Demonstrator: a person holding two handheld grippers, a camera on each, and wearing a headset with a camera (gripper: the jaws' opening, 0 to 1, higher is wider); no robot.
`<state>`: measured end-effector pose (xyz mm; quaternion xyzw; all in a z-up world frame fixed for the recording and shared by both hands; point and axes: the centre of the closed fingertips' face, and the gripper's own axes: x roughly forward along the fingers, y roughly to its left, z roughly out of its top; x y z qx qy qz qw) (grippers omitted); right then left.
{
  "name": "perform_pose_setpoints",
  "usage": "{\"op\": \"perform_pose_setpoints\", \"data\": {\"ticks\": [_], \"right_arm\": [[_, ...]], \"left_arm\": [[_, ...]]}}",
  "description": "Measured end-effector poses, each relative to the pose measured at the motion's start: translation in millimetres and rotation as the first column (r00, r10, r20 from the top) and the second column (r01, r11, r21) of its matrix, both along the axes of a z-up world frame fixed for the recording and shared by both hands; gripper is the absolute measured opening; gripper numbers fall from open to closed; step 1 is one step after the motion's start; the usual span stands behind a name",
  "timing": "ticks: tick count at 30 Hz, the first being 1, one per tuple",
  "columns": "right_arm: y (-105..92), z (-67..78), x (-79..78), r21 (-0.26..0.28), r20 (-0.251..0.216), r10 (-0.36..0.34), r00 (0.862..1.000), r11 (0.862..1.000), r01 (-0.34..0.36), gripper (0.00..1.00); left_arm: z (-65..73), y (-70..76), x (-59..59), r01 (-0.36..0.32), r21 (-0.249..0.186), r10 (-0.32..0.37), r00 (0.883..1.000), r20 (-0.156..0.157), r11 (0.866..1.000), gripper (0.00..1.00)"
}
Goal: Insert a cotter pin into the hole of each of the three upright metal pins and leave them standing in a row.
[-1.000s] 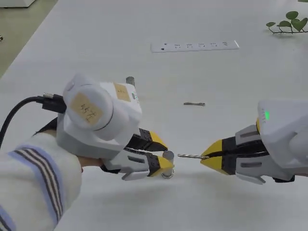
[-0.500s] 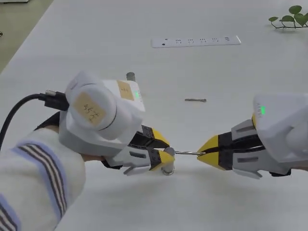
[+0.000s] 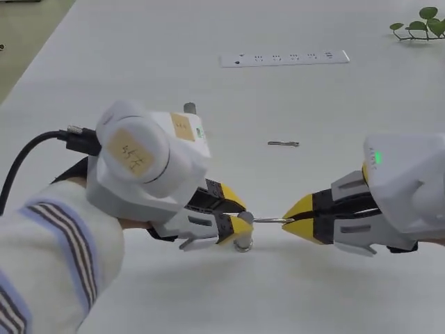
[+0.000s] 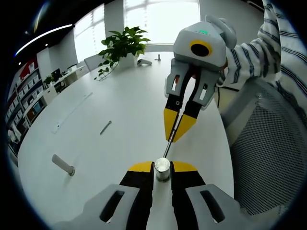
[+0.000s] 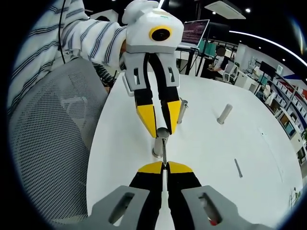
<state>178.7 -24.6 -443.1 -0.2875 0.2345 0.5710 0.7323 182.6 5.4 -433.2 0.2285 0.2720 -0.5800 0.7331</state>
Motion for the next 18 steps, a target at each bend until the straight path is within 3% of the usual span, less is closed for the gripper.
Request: {"op": "perform_pose_setpoints", "data": {"ticks": [18], "right_arm": [[5.9,-2.9,5.6,-0.02,-0.004,-0.002,1.0,1.0,0.002,0.0]], "left_arm": [[-0.4,1.5,0.6,-0.03,-0.009,0.03,0.999,-0.026,1.0,0.09]]}}
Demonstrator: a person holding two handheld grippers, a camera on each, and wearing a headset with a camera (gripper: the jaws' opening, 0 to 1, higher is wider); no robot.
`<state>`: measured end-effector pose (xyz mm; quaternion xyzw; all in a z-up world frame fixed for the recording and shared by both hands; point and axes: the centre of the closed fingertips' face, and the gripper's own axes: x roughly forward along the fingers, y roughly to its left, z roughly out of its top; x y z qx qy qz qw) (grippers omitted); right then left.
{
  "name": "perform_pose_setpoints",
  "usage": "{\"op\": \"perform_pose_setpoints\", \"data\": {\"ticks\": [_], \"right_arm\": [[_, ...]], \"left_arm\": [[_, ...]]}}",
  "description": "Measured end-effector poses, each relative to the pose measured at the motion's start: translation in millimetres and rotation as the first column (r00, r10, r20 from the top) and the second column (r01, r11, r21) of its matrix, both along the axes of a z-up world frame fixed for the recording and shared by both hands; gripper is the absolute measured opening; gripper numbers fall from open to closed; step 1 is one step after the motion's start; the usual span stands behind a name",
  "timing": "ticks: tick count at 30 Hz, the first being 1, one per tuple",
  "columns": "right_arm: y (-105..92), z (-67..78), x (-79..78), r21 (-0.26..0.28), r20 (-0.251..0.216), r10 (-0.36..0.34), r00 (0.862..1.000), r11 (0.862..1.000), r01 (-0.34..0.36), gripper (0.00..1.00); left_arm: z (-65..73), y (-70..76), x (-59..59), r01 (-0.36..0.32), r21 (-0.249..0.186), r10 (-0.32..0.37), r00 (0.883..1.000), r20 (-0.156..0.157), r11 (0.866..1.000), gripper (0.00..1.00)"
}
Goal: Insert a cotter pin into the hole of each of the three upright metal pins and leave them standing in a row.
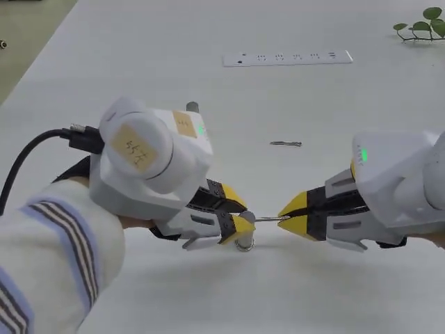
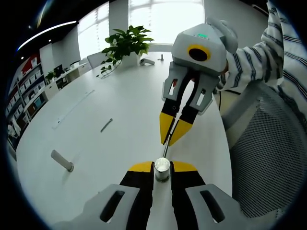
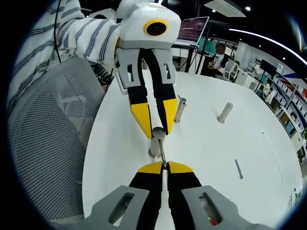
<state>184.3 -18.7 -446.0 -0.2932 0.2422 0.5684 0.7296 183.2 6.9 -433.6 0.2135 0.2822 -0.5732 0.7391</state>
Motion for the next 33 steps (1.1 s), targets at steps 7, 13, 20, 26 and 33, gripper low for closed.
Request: {"op": "perform_pose_setpoints", "data": {"ticks": [7,13,20,26,33], "right_arm": [[1.0,-2.2,2.4,-0.001,-0.009,0.008,1.0,1.0,-0.008,0.0],[10.0,-5.5,2.9,0.013,-0.017,0.018,1.0,1.0,-0.018,0.0],[14.5,-6.6,3.7,0.018,-0.015,0.031,0.999,0.999,-0.03,0.0],[17.6,-6.7,5.0,0.017,-0.022,0.038,0.999,0.999,-0.038,0.0],[22.6,-6.1,4.7,0.003,-0.015,0.065,0.998,0.998,-0.065,0.0]], "left_arm": [[0.0,0.4,0.5,-0.008,-0.001,0.008,1.0,-0.007,1.0,0.09],[-0.2,-0.8,1.6,-0.018,-0.01,0.018,1.0,-0.014,1.0,0.09],[-0.3,-1.3,2.0,-0.034,-0.011,0.034,0.999,-0.026,0.999,0.09],[-0.5,-2.1,2.6,-0.036,-0.011,0.036,0.999,-0.031,0.999,0.09],[-0.7,-2.9,3.3,-0.047,-0.012,0.046,0.998,-0.038,0.999,0.09]]}}
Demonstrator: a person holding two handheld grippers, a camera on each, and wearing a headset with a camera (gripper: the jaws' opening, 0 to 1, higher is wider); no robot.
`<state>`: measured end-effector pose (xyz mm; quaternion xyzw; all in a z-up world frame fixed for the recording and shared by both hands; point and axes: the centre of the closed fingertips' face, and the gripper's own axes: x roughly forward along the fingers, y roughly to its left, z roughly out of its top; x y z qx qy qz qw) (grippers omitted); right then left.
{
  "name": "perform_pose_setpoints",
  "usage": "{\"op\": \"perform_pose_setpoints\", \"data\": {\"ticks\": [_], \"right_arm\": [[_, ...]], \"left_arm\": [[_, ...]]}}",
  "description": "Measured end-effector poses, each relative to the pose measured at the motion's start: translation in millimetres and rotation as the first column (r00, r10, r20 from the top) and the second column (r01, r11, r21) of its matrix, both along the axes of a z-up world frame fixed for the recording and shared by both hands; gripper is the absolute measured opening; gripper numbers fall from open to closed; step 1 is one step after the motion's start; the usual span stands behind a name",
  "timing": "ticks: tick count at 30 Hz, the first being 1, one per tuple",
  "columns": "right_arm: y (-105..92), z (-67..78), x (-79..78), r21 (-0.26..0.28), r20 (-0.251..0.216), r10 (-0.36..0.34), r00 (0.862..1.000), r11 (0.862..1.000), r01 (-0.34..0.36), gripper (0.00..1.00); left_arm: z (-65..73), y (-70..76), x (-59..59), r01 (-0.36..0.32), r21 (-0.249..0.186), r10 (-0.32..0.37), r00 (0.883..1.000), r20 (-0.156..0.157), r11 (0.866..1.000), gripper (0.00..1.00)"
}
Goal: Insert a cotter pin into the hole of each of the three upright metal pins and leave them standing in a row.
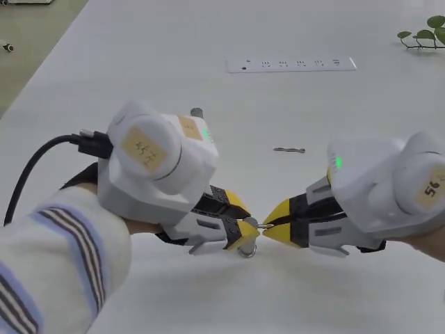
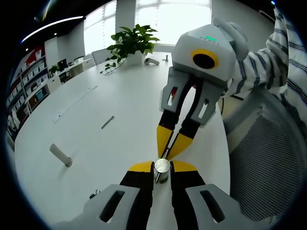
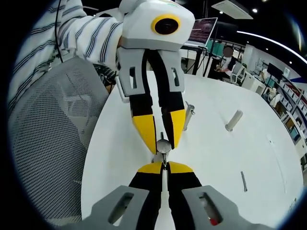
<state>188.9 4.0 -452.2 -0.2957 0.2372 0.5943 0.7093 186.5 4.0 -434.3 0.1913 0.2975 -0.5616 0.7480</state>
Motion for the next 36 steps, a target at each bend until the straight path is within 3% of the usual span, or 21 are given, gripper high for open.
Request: {"op": "perform_pose_setpoints", "data": {"ticks": [16,36], "right_arm": [[3.4,2.0,0.7,-0.011,0.033,0.011,0.999,1.0,-0.011,0.01],[-10.0,5.9,-1.9,-0.039,0.049,0.009,0.999,0.999,-0.007,0.03]], "left_arm": [[0.3,-0.7,-0.3,-0.012,-0.001,0.012,1.0,-0.013,1.0,0.1],[0.3,-0.9,0.0,-0.015,-0.002,0.015,1.0,-0.012,1.0,0.1]]}}
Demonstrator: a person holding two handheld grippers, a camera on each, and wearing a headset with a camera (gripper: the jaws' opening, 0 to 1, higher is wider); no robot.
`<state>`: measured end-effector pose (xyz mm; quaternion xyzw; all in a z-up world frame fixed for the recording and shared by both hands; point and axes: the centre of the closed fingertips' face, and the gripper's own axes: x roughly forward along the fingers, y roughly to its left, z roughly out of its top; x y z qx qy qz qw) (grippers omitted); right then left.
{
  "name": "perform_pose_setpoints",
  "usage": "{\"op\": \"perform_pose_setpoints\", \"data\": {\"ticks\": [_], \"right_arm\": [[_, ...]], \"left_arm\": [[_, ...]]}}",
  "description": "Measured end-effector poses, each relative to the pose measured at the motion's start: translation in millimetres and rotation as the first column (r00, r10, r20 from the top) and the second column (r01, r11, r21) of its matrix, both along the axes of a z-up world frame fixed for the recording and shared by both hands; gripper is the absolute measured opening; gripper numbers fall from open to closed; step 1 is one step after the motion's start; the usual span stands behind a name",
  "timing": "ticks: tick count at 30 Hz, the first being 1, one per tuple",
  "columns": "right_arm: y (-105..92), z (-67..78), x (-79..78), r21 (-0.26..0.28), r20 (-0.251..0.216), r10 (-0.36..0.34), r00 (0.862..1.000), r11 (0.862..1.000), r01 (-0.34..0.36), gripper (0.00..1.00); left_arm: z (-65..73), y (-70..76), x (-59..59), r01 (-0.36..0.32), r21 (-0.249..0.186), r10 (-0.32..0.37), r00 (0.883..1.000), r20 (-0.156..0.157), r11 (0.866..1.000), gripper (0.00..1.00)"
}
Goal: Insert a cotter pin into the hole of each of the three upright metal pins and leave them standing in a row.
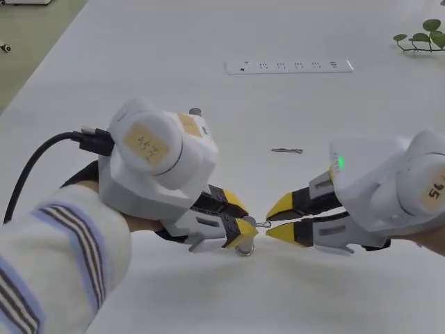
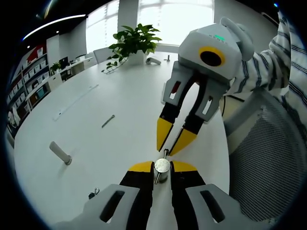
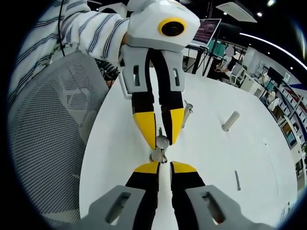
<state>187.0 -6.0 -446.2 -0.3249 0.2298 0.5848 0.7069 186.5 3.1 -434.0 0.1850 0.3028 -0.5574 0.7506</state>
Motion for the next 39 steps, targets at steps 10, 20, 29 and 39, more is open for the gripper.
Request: {"op": "perform_pose_setpoints", "data": {"ticks": [10,20,29,39], "right_arm": [[6.5,1.1,-1.9,0.008,-0.002,0.014,1.0,1.0,-0.014,0.0],[10.0,0.0,-2.5,-0.002,0.016,0.032,0.999,0.999,-0.032,0.0],[10.7,0.7,-1.6,0.015,0.006,0.014,1.0,1.0,-0.014,0.01],[9.2,2.3,-0.4,0.025,0.001,-0.013,1.0,1.0,0.013,0.13]], "left_arm": [[0.0,0.5,0.3,-0.006,-0.003,0.006,1.0,-0.001,1.0,0.1],[-0.3,1.0,0.0,-0.013,-0.006,0.013,1.0,-0.006,1.0,0.1],[-0.8,1.8,-0.1,-0.043,-0.011,0.043,0.999,-0.026,0.999,0.1],[-5.0,9.7,-3.6,-0.008,0.038,0.007,0.999,0.036,0.999,0.23]]}}
